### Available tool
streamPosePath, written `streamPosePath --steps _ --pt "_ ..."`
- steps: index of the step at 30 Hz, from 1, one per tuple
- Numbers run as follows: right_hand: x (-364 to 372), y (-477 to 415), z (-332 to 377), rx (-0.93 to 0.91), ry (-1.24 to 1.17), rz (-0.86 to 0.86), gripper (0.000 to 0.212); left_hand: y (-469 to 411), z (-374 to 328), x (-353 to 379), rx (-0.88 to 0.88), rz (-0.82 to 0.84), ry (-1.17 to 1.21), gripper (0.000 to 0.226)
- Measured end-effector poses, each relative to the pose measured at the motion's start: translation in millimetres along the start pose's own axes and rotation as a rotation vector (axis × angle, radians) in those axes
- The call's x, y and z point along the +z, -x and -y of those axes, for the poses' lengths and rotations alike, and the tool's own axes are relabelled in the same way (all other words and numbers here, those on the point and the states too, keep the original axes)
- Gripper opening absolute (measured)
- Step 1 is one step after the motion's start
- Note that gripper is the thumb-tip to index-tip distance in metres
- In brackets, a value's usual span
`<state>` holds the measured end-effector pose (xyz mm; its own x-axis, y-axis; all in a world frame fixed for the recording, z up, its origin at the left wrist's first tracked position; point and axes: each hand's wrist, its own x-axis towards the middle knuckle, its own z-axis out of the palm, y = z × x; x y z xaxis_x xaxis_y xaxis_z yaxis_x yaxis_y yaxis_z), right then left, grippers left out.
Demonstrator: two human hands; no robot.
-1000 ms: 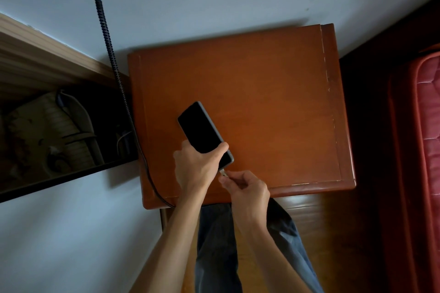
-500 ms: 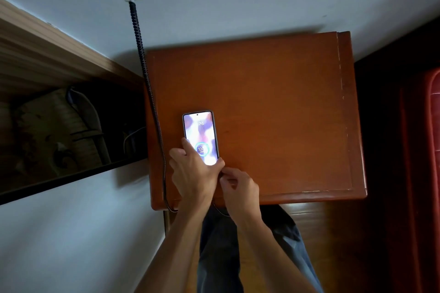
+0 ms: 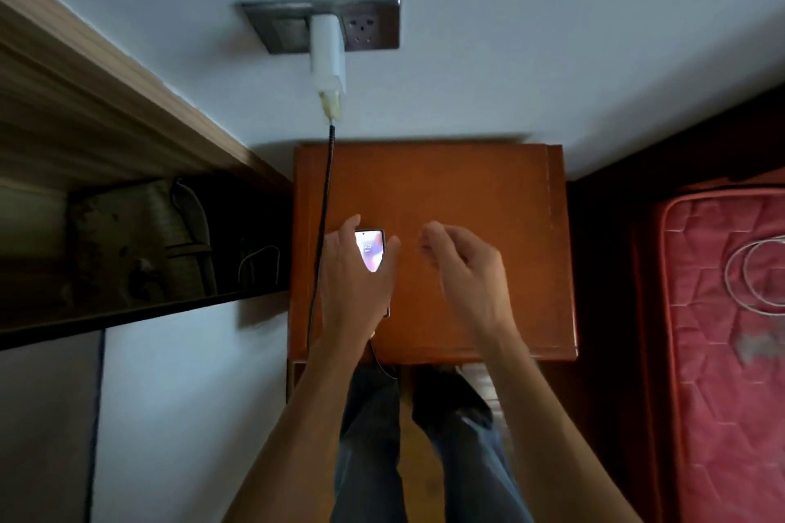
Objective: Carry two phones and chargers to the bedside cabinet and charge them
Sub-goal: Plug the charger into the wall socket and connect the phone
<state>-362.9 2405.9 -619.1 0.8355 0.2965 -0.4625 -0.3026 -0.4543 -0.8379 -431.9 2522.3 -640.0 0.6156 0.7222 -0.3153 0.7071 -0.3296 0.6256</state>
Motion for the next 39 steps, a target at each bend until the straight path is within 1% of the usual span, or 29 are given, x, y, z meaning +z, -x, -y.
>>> streamPosePath --steps 3,5,7,10,14,15,18,21,23,24,25,27,29,35,39 --pt "-28 14 57 -0.106 0.009 0.005 0.034 18 -44 -45 0.052 -0.018 0.142 0.051" --pt "-46 27 91 -0.163 0.010 -0.017 0.036 32 -70 -76 0.129 -0.080 0.159 0.044" --pt "-62 41 121 -0.209 0.013 -0.032 0.041 42 -94 -107 0.233 -0.155 0.135 0.039" --pt "-80 57 159 -0.257 0.005 -0.004 0.045 46 -122 -153 0.369 -0.206 0.065 0.036" --pt "-101 75 209 -0.336 -0.004 0.036 0.063 50 -152 -211 0.443 -0.278 0.004 0.034" --pt "-105 80 222 -0.359 -0.018 0.040 0.062 54 -159 -222 0.461 -0.300 0.005 0.034" --pt "-115 102 259 -0.438 -0.040 0.071 0.046 74 -177 -248 0.497 -0.344 0.011 0.035" --pt "-131 126 290 -0.529 -0.023 0.100 0.034 97 -192 -265 0.528 -0.388 0.040 0.037" --pt "-145 142 309 -0.593 0.006 0.087 0.022 110 -201 -278 0.559 -0.422 0.083 0.038" --pt "-152 150 317 -0.625 0.021 0.078 0.020 116 -205 -284 0.575 -0.436 0.102 0.039" --pt "-159 159 323 -0.657 0.037 0.071 0.023 122 -210 -290 0.588 -0.444 0.118 0.039" --pt "-172 177 331 -0.722 0.076 0.039 0.038 132 -219 -302 0.604 -0.443 0.140 0.041" --pt "-182 194 335 -0.769 0.104 -0.005 0.044 142 -228 -311 0.623 -0.419 0.146 0.043" --pt "-184 234 331 -0.813 0.167 -0.093 0.045 172 -234 -333 0.667 -0.345 0.084 0.051" --pt "-166 260 337 -0.848 0.239 -0.099 0.047 191 -219 -356 0.677 -0.331 0.046 0.054"
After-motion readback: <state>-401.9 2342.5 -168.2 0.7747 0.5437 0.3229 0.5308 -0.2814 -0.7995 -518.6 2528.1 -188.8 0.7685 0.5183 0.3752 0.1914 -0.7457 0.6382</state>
